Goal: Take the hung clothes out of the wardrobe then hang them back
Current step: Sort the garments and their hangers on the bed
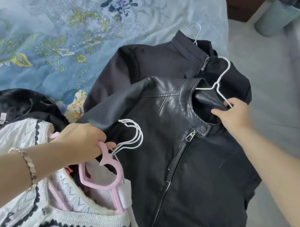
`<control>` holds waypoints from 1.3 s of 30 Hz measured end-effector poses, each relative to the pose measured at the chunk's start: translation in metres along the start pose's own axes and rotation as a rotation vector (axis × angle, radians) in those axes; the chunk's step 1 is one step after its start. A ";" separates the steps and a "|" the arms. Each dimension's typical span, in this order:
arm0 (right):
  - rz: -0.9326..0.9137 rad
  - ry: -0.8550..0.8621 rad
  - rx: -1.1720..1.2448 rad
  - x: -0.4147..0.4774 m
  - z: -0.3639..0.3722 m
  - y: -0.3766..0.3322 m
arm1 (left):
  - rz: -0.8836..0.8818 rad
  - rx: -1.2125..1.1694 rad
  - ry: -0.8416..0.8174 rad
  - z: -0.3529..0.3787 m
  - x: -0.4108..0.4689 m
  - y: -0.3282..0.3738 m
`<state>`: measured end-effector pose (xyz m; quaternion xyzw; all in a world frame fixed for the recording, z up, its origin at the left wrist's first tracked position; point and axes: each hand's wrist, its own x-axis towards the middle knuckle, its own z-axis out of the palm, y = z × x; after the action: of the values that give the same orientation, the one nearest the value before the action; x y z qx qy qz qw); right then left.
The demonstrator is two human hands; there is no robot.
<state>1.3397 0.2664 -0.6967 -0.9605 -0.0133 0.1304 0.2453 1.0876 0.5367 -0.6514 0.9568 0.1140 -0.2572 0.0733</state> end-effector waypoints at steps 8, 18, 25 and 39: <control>-0.170 0.357 -0.065 -0.044 -0.082 -0.045 | -0.035 -0.179 0.175 -0.037 -0.035 -0.024; -0.154 0.234 0.079 0.021 -0.126 -0.134 | -0.111 -0.223 0.248 -0.063 -0.048 -0.029; -0.135 -0.035 -0.244 0.018 -0.090 -0.174 | -0.111 -0.256 0.232 -0.048 -0.050 -0.028; -0.048 -0.638 -0.351 -0.278 -0.017 -0.056 | 0.096 -0.370 0.378 -0.026 -0.175 -0.055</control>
<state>1.0780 0.2829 -0.5878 -0.8985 -0.1337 0.4134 0.0633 0.9384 0.5629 -0.5446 0.9625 0.1253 -0.0448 0.2366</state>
